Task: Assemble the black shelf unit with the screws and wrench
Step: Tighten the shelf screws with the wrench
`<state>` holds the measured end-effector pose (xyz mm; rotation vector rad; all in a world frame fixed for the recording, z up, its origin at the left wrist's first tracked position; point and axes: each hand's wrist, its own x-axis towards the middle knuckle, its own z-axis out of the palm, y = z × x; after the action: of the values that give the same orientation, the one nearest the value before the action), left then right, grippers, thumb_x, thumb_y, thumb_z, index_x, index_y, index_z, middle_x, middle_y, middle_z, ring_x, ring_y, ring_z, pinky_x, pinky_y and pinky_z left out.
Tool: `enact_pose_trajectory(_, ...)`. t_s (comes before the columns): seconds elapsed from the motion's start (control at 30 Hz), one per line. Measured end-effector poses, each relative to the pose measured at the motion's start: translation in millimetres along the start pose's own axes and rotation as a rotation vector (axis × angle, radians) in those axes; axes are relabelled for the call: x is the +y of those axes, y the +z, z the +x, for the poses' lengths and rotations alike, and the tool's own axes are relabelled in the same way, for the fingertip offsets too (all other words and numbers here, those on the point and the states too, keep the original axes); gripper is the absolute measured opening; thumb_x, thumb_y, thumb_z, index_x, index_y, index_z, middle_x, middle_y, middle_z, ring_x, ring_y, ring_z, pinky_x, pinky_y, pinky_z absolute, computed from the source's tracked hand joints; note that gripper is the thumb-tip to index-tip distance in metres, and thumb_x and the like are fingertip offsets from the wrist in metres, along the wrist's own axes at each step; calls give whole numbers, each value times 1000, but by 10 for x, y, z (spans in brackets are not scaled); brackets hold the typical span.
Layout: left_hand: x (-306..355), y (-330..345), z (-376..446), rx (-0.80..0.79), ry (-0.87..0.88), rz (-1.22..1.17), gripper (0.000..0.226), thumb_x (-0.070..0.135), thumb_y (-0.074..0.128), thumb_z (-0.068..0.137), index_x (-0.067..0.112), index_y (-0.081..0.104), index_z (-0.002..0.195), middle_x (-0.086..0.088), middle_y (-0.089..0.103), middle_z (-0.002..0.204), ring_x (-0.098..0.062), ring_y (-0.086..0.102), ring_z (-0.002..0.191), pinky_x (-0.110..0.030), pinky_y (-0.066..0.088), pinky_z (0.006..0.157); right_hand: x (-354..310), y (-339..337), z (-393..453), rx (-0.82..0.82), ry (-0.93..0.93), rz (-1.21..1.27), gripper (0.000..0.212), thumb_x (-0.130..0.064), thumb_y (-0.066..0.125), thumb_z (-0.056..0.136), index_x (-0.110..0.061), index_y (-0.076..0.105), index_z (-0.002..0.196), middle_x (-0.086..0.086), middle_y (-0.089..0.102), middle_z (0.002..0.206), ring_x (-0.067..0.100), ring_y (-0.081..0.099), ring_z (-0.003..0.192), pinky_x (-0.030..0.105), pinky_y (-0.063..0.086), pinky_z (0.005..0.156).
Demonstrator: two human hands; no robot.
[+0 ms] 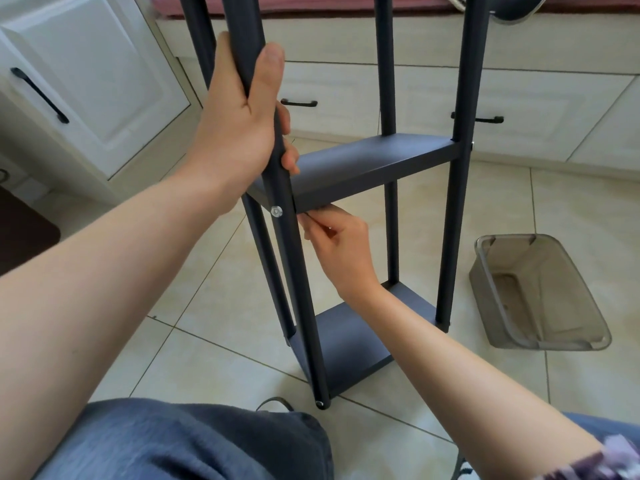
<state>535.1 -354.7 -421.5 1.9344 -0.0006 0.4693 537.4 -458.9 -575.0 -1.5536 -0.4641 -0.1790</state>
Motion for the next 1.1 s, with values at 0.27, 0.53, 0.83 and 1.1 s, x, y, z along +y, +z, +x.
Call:
enact_pose_trajectory(0.27, -21, -26, 26, -3, -18, -11, 14, 48, 37, 105, 34, 37, 102, -4, 47, 70, -24, 49, 43, -37, 54, 50, 93, 127, 43, 24, 0, 26, 27, -14, 64, 91, -15, 65, 64, -14, 56, 61, 14, 50, 61, 40, 45, 61)
enact_pose_trajectory(0.53, -19, -23, 7, 1, 2, -2, 11, 44, 36, 106, 33, 37, 104, -6, 43, 71, -22, 46, 46, -38, 54, 50, 173, 228, 61, 39, -55, -16, 18, -8, 66, 89, -5, 71, 73, -37, 54, 65, -5, 51, 65, 8, 33, 61)
enact_pose_trajectory(0.83, 25, 30, 33, -17, 21, -12, 12, 45, 36, 106, 33, 36, 101, -10, 47, 74, -26, 47, 43, -35, 52, 47, 72, 132, 18, -28, 66, 19, 23, -14, 63, 91, -13, 68, 68, -5, 53, 58, 17, 43, 59, 33, 37, 58)
enact_pose_trajectory(1.1, 25, 34, 11, -5, 31, -39, 13, 46, 42, 104, 36, 38, 96, -1, 49, 66, -26, 52, 40, -34, 51, 43, -197, -248, -315, -132, 353, -123, 27, -16, 60, 94, -25, 69, 71, 4, 65, 77, 15, 57, 75, 19, 41, 66)
